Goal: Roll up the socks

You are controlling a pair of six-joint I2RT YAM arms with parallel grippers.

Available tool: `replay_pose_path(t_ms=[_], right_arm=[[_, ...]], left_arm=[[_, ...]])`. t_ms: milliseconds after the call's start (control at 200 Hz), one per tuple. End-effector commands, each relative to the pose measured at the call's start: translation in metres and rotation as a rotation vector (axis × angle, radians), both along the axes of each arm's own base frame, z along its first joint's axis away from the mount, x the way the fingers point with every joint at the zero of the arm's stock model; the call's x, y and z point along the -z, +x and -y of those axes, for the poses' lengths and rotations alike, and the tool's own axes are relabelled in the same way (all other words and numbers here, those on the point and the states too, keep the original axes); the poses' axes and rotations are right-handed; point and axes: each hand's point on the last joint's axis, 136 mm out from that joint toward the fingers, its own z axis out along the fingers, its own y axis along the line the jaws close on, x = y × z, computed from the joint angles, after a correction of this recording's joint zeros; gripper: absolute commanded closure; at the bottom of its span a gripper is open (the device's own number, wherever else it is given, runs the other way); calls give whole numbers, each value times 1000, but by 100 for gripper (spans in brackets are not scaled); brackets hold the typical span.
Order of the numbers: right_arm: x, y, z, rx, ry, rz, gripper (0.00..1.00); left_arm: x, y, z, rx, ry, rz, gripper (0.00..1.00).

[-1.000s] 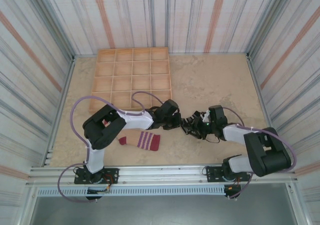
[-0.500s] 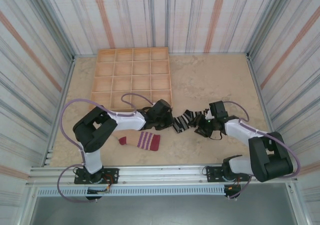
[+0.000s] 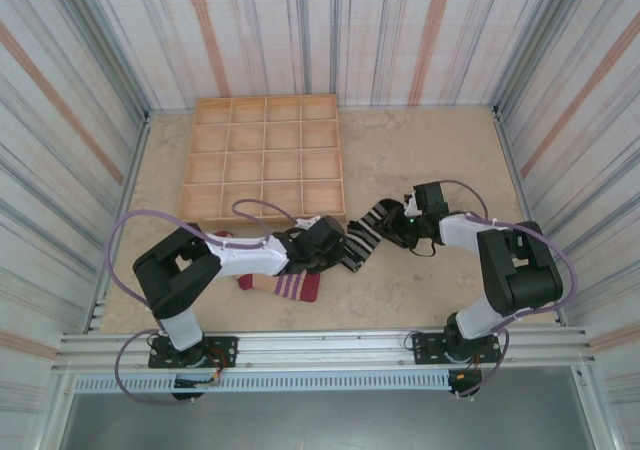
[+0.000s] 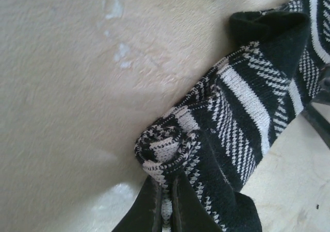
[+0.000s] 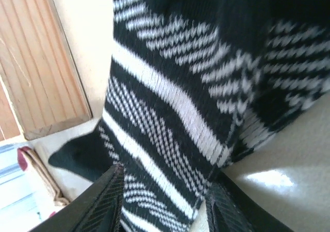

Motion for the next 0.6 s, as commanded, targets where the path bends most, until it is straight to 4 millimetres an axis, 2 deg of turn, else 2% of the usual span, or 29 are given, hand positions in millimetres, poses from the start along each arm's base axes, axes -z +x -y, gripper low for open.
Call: replay_pose_path(t_ms=[0,65,150,276,381,596], right_arm=[[0,-6,9,-34,-98,65,49],[-12,-13,6,-78,-134,131,41],[-32,-23,-1,-147,-195,240,38],[-60,-41,-11,-213,-238,418,36],[-76,-61,-21,-271,-266,562,36],[-73,-101,-43,-452,-370,732,34]], left_arm=[[8,-12,-29,-113,121,-30,100],[6,-15,-34,-123,154,-38,100],[4,-18,-35,-128,157,-47,100],[-3,-20,-34,-132,161,-50,100],[-7,-22,-34,-134,162,-68,100],[-16,-23,-29,-98,143,-165,100]])
